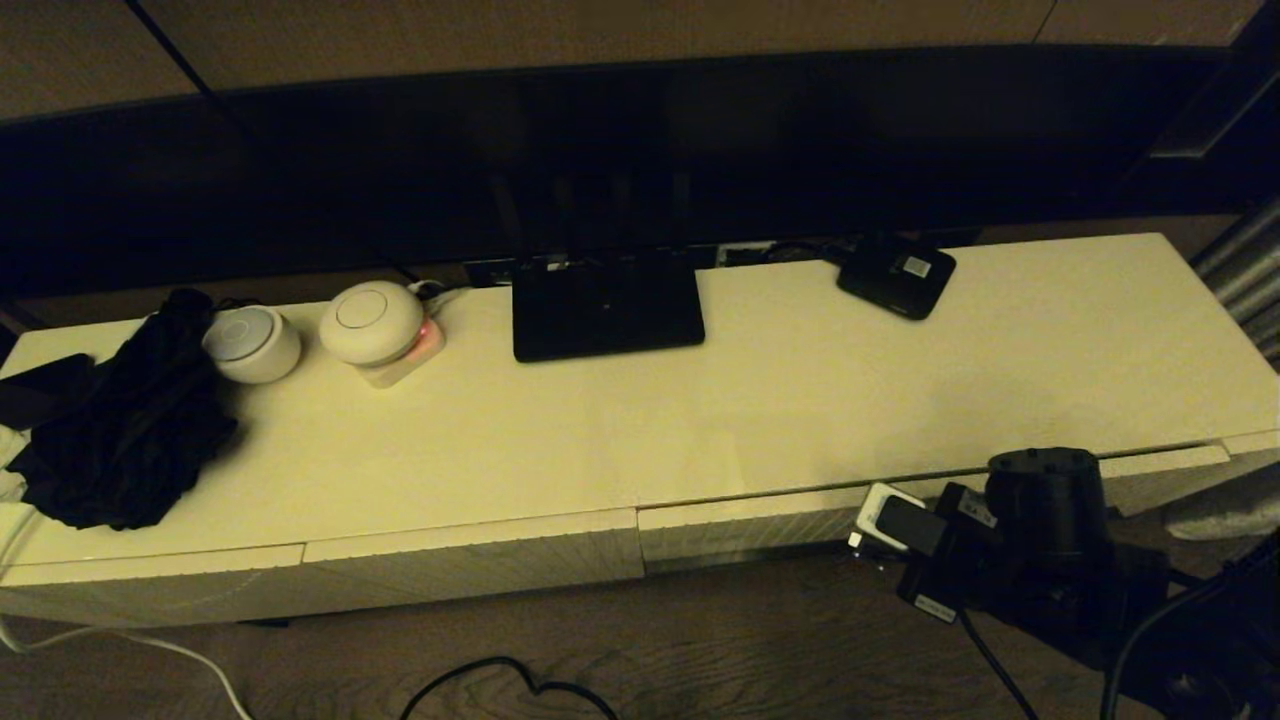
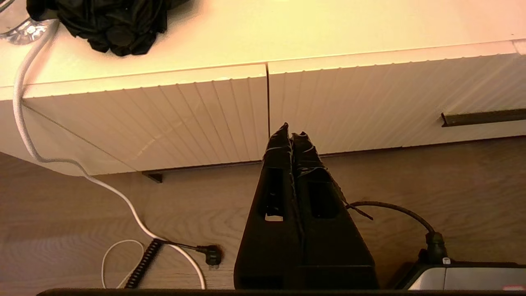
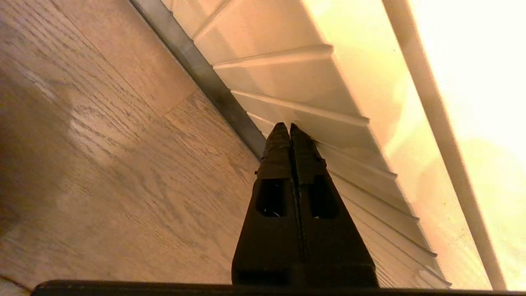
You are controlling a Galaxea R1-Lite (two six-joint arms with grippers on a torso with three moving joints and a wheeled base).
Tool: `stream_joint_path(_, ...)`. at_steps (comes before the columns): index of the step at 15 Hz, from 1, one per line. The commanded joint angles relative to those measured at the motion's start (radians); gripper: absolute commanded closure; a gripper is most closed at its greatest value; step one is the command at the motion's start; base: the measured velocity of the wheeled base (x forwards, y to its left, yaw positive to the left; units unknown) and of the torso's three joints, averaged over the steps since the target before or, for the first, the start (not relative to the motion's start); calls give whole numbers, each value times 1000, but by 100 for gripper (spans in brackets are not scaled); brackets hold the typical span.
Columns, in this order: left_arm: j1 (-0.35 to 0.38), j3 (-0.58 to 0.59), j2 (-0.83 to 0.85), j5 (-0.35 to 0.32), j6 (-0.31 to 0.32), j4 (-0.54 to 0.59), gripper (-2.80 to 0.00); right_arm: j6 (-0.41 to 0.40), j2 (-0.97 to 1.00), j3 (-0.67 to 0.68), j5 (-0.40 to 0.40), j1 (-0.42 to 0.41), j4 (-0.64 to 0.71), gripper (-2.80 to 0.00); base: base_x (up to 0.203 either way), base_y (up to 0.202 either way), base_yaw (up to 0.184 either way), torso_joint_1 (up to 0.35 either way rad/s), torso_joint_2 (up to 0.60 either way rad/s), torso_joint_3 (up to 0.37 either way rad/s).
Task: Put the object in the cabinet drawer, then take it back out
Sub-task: Close the drawer, then open the drawer
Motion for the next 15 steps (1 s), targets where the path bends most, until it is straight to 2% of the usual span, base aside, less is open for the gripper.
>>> stream_joint_path(1,0,3,0,1,0,0,0,-7,3,-26,0,0,-12,0,0,0,0,0,0,0)
stream_joint_path(4,1,3,0,1,0,0,0,-10,-34,-2,-2,1,-8,0,0,0,0,0,0,0)
stream_joint_path(10,1,3,0,0,0,0,0,4,-252,200,4,8,43,0,0,0,0,0,0,0)
stream_joint_path(13,1,3,0,1,0,0,0,40,-384,231,2,8,120,0,0,0,0,0,0,0)
stream_joint_path(15,1,3,0,1,0,0,0,92,-477,244,-21,9,201,0,0,0,0,0,0,0)
